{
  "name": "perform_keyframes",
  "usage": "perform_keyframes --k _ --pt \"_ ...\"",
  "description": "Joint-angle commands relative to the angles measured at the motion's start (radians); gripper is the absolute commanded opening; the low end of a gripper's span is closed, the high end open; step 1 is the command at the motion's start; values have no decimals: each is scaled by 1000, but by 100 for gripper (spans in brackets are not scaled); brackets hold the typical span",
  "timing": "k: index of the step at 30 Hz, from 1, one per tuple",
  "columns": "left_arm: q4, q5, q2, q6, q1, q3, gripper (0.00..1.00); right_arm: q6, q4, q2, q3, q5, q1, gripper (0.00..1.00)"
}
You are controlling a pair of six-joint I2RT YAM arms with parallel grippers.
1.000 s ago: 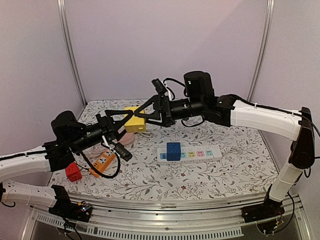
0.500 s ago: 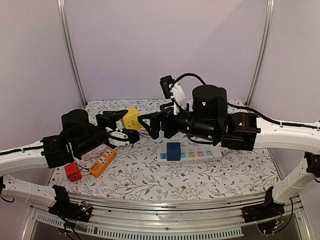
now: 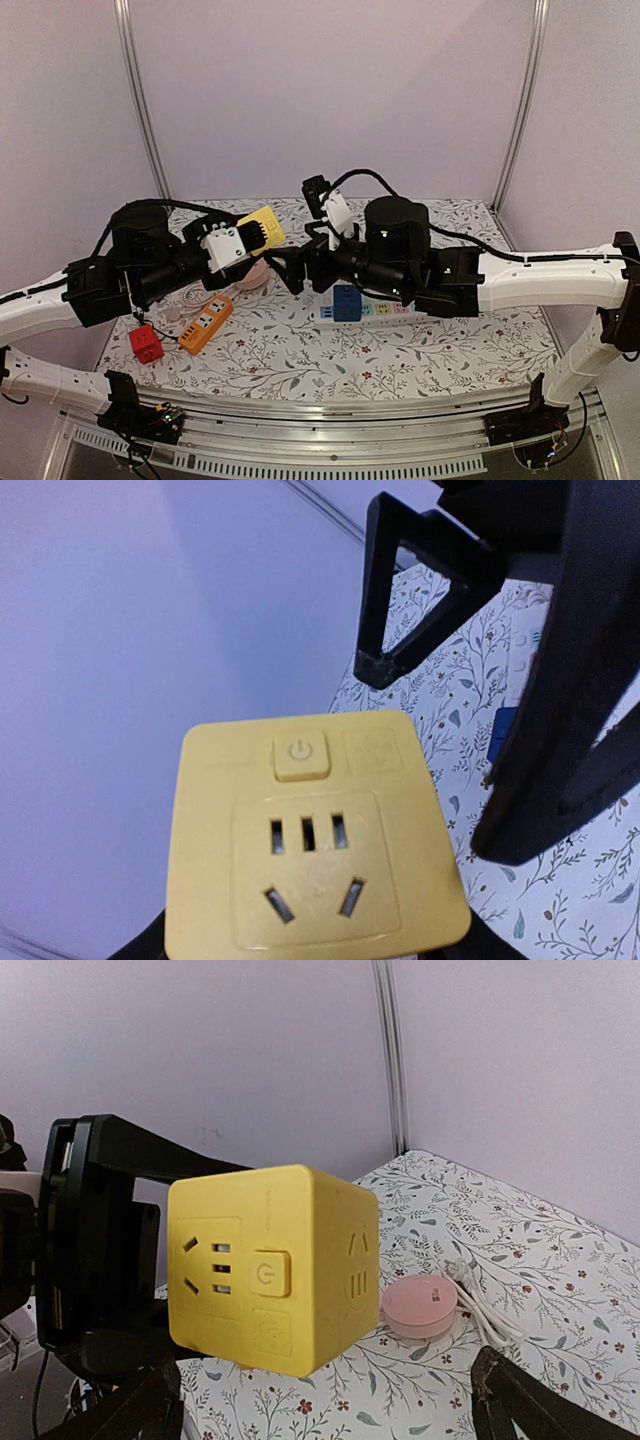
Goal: Insert the plug
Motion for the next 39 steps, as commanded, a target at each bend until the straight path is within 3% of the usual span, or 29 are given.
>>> perform_keyframes --k 1,17,22,28,34,35,37,38,39 --pt "-45 -15 14 -140 -46 26 0 -21 110 36 -5 -4 9 99" --pt "10 -37 45 -146 -71 42 0 -39 125 151 58 19 9 99" --pt "49 -39 51 -138 -74 36 0 -21 123 201 98 57 9 93" --pt "57 -52 40 -131 -78 35 0 -8 101 226 105 110 9 58" --pt "73 -47 28 -85 -78 11 0 -31 73 223 111 123 9 5" --pt "72 -47 26 -80 -78 10 0 -35 66 221 113 122 10 0" --pt "70 -41 19 -68 -78 7 0 -44 52 217 120 104 6 0" --pt "70 -36 14 -60 -77 3 7 -46 40 217 126 91 2 0" --pt "72 -26 7 -54 -76 -7 28 -46 32 215 128 73 -4 0"
